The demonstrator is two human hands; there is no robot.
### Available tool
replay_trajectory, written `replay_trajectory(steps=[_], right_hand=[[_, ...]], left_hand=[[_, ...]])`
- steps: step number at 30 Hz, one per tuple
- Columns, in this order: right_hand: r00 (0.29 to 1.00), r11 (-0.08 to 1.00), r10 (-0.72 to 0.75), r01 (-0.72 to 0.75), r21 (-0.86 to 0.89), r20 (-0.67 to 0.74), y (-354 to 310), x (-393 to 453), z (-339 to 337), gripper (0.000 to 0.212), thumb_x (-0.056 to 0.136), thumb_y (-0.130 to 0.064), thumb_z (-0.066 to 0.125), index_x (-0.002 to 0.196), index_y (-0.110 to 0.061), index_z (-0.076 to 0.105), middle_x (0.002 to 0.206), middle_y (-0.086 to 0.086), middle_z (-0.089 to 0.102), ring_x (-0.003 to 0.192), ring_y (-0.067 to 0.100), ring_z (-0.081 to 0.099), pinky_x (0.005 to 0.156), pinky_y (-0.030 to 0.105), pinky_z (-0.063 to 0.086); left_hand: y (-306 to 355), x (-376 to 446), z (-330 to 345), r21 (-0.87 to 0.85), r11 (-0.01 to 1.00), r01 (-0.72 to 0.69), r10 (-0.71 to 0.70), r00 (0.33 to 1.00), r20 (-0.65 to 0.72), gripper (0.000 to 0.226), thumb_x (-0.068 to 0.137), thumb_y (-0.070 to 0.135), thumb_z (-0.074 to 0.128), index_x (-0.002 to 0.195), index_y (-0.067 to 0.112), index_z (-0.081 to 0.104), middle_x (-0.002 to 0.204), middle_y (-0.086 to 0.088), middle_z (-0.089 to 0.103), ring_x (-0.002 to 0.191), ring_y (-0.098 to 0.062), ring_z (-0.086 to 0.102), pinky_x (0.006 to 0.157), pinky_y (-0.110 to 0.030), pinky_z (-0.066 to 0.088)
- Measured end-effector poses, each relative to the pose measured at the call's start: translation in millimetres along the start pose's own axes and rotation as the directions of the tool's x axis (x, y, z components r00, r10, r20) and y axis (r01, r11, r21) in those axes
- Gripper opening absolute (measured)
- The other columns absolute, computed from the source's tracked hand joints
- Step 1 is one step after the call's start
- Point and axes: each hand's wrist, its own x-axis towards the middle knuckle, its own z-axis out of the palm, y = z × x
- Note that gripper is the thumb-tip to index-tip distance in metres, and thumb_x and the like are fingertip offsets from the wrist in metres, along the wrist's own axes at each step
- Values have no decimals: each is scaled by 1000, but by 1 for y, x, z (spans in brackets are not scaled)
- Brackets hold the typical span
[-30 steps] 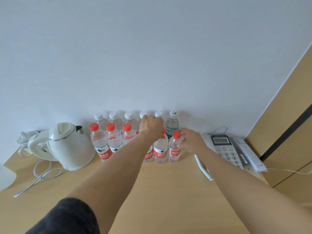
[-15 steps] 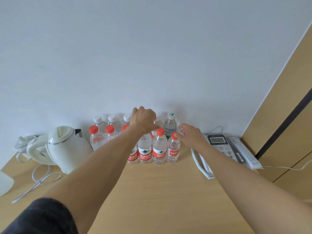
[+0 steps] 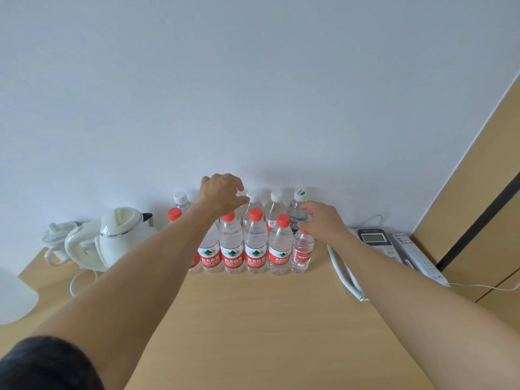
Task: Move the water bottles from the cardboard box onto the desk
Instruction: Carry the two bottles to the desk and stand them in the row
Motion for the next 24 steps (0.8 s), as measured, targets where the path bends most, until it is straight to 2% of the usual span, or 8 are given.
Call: replay_trajectory(steps=[6, 10, 16, 19, 24], right_hand=[[996, 993, -91, 91, -77, 9, -16, -3, 6, 45, 85, -24, 76, 128, -21, 64, 124, 4, 67, 117, 26, 61, 94, 38, 50], [988, 976, -144, 150, -155, 48, -30, -3, 21, 36, 88, -20, 71, 124, -22, 66, 118, 6, 66, 112, 28, 60, 90, 37, 50], [995, 977, -99, 93, -194, -18, -35, 1, 30, 26, 87, -15, 71, 113, -20, 70, 108, 7, 68, 103, 29, 63, 77, 31, 45], [994, 974, -104, 96, -204, -24, -35, 1, 29, 27, 86, -16, 73, 113, -18, 72, 107, 8, 69, 102, 29, 63, 81, 33, 49], [994, 978, -106, 99, -183, -32, -34, 2, 29, 25, 85, -14, 74, 110, -17, 73, 105, 8, 69, 100, 29, 63, 82, 34, 50]], left_hand=[[6, -8, 6, -46, 995, -87, 88, 996, 19, 40, 89, 50, 69, 120, 25, 69, 109, 8, 73, 109, -17, 63, 105, -36, 37], [9, -12, 13, -20, 991, -136, 137, 990, 37, 40, 88, 53, 68, 119, 27, 69, 107, 9, 73, 106, -16, 61, 103, -33, 35], [9, -21, 24, 30, 983, -183, 181, 981, 72, 29, 90, 45, 69, 115, 30, 71, 107, 8, 72, 107, -17, 60, 101, -35, 37], [11, -22, 31, 14, 983, -181, 180, 982, 64, 25, 91, 38, 68, 115, 29, 69, 105, 7, 73, 107, -18, 61, 99, -33, 36], [13, -19, 33, 27, 985, -172, 170, 983, 63, 26, 91, 38, 69, 114, 28, 67, 108, 6, 73, 109, -19, 60, 100, -33, 36]])
